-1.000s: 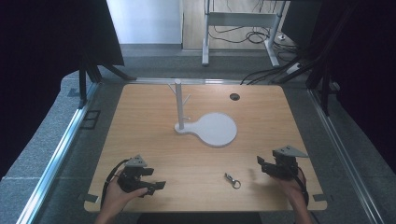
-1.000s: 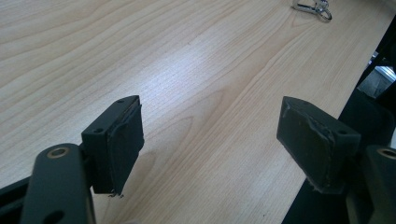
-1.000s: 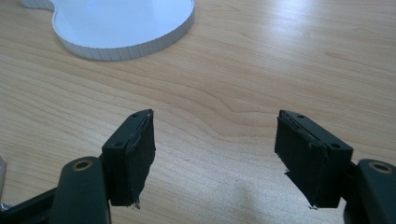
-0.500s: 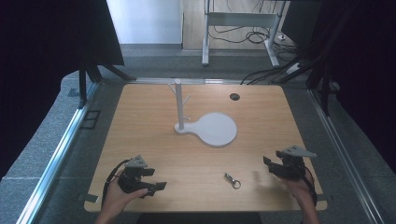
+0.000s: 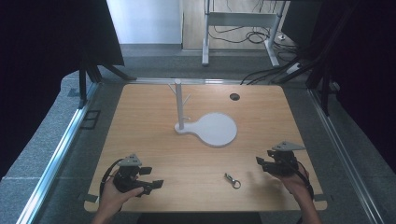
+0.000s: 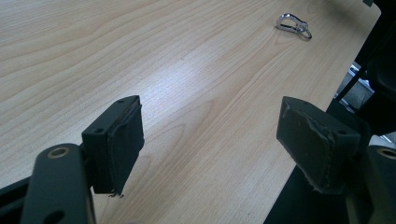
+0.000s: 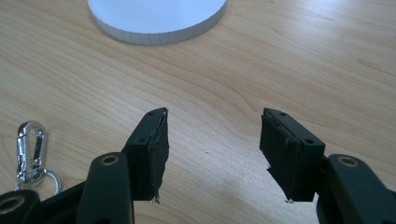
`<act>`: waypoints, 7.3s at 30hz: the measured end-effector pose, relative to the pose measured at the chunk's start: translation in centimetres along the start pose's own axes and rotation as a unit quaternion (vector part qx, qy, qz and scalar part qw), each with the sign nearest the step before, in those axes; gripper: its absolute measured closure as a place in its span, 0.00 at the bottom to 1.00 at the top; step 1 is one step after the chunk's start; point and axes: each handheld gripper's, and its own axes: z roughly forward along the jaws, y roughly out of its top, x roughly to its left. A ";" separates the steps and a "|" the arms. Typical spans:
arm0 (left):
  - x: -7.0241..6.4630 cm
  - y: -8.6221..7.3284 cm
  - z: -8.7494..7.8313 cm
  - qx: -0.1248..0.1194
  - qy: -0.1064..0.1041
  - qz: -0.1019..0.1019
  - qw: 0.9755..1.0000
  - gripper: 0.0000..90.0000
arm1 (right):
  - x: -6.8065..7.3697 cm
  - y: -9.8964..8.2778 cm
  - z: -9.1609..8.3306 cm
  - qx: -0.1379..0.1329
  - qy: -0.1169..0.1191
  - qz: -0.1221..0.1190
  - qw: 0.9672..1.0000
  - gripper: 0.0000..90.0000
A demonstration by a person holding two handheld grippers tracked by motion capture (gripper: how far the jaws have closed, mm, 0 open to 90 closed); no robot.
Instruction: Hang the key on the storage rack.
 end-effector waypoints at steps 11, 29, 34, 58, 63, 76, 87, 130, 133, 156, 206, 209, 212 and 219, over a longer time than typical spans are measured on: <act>-0.2 0.0 0.2 0.005 -0.002 0.002 1.000 0.26 | 0.8 2.1 -0.5 0.044 0.021 -0.037 0.998 0.49; -0.2 0.1 0.5 0.009 -0.005 0.001 1.000 0.26 | 3.4 5.2 -0.7 0.091 0.052 -0.069 0.992 0.52; -0.2 0.1 0.3 0.008 -0.003 0.001 1.000 0.26 | 4.5 5.8 -0.2 0.113 0.079 -0.085 0.987 0.56; -0.5 0.1 1.0 0.020 -0.007 0.005 1.000 0.26 | 8.7 4.7 2.3 0.193 0.119 -0.128 0.965 0.68; -0.6 0.1 1.3 0.024 -0.009 0.009 1.000 0.26 | 9.0 4.4 2.6 0.203 0.121 -0.131 0.963 0.70; -0.6 0.0 1.4 0.027 -0.008 0.008 1.000 0.26 | 9.6 3.7 3.6 0.225 0.124 -0.133 0.957 0.74; -0.5 0.0 1.3 0.026 -0.007 0.007 1.000 0.26 | 10.1 3.6 4.3 0.240 0.120 -0.141 0.953 0.76; -0.1 0.0 0.8 0.020 -0.004 0.003 1.000 0.26 | 10.5 5.0 4.1 0.255 0.091 -0.170 0.947 0.94; -0.1 0.0 0.8 0.021 -0.003 0.003 1.000 0.26 | 10.4 5.8 3.6 0.243 0.091 -0.172 0.950 0.94; -0.3 0.1 1.0 0.024 -0.006 0.005 1.000 0.26 | 9.7 11.7 4.4 0.181 0.085 -0.162 0.966 0.94; -0.2 0.0 1.1 0.027 -0.008 0.005 1.000 0.26 | 9.9 20.6 9.5 0.159 0.086 -0.131 0.975 0.94; -0.2 0.0 1.0 0.025 -0.009 0.005 1.000 0.26 | 9.9 21.0 9.6 0.156 0.085 -0.130 0.976 0.94; -0.1 0.0 1.0 0.025 -0.009 0.004 1.000 0.26 | 9.9 21.4 9.7 0.155 0.083 -0.129 0.976 0.94; -0.2 0.0 1.0 0.027 -0.009 0.007 1.000 0.26 | 9.9 22.1 10.0 0.154 0.082 -0.128 0.976 0.94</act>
